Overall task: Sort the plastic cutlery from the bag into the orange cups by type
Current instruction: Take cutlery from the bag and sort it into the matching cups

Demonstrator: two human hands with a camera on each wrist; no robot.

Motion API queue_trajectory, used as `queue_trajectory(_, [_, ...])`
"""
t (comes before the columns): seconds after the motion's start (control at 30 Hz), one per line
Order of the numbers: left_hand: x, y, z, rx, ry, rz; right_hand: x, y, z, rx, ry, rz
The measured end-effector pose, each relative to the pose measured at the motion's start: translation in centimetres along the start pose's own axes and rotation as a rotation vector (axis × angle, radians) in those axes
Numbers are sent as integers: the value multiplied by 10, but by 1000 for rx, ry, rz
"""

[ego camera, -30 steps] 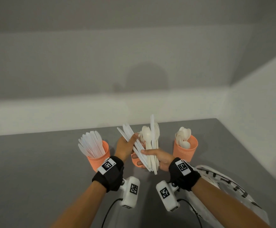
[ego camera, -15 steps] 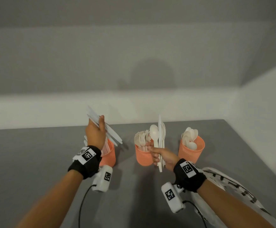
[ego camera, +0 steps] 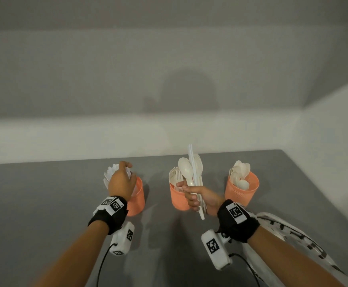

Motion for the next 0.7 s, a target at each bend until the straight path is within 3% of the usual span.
queue_trajectory(0.17, [-14,1,4,25,26,163,0,-2,-4,19,-6,18])
queue_trajectory(0.33, [-35,-4,3,15,460,356,2,-6,-2,44,27,30])
queue_trajectory(0.47, [-35,3,2,3,539,308,2,-10,-1,70,87,52])
queue_trajectory(0.6, [-69,-8,-12,-50,218,390,-1,-11,1,116,81,44])
queue_trajectory(0.7, [-107,-24,-13,159,-259,361,-5,-9,5,119,0,41])
Point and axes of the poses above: each hand's wrist, its own y-axis towards the middle knuckle, its own z-axis out of the palm, x = y × z, the point moved 5 cm from there along y, towards the middle knuckle, and after that the axes turned 3 degrees about y, right-handed, at the moved point
